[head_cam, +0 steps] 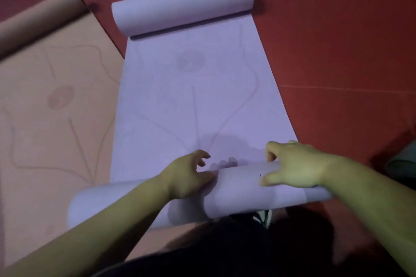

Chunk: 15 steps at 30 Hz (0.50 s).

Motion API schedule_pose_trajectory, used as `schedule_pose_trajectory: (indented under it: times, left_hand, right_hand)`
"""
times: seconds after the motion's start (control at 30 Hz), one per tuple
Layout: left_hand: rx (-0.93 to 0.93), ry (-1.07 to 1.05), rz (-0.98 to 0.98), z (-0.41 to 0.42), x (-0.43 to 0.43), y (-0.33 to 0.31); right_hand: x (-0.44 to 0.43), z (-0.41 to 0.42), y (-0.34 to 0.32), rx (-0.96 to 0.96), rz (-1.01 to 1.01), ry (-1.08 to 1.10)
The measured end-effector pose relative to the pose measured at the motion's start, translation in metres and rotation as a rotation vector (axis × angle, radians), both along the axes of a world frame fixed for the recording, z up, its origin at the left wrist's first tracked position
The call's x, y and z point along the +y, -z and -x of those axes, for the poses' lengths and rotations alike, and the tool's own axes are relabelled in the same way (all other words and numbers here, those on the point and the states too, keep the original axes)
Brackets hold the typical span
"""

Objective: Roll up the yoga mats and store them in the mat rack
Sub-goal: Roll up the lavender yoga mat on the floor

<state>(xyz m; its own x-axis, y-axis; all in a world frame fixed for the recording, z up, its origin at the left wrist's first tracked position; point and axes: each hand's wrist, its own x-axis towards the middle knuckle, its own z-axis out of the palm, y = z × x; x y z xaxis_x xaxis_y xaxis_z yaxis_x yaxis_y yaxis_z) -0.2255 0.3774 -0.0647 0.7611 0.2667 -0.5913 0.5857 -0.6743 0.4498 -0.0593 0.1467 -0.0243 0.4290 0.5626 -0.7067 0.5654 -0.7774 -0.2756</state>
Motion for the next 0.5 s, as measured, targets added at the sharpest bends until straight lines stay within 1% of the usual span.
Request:
schedule_pose_trajectory:
  times: [0.07,0.17,0.3,0.5]
  left_hand:
    - [0.000,0.039,-0.009,0.013,0.000,-0.006]
    - [-0.038,0.031,0.004,0.025,-0.001,-0.011]
    - [-0.047,0.060,-0.016,0.037,-0.003,-0.021]
    - [-0.023,0.031,-0.088,0.056,-0.007,-0.025]
  right_hand:
    - [-0.006,0.013,-0.010,-0.043,0.020,-0.022]
    - [-0.007,0.020,-0.018,-0.049,0.023,0.027]
    - [-0.007,0.038,-0.020,-0.085,-0.020,0.071]
    - [-0.017,0.057,-0.020,-0.106,-0.083,0.045]
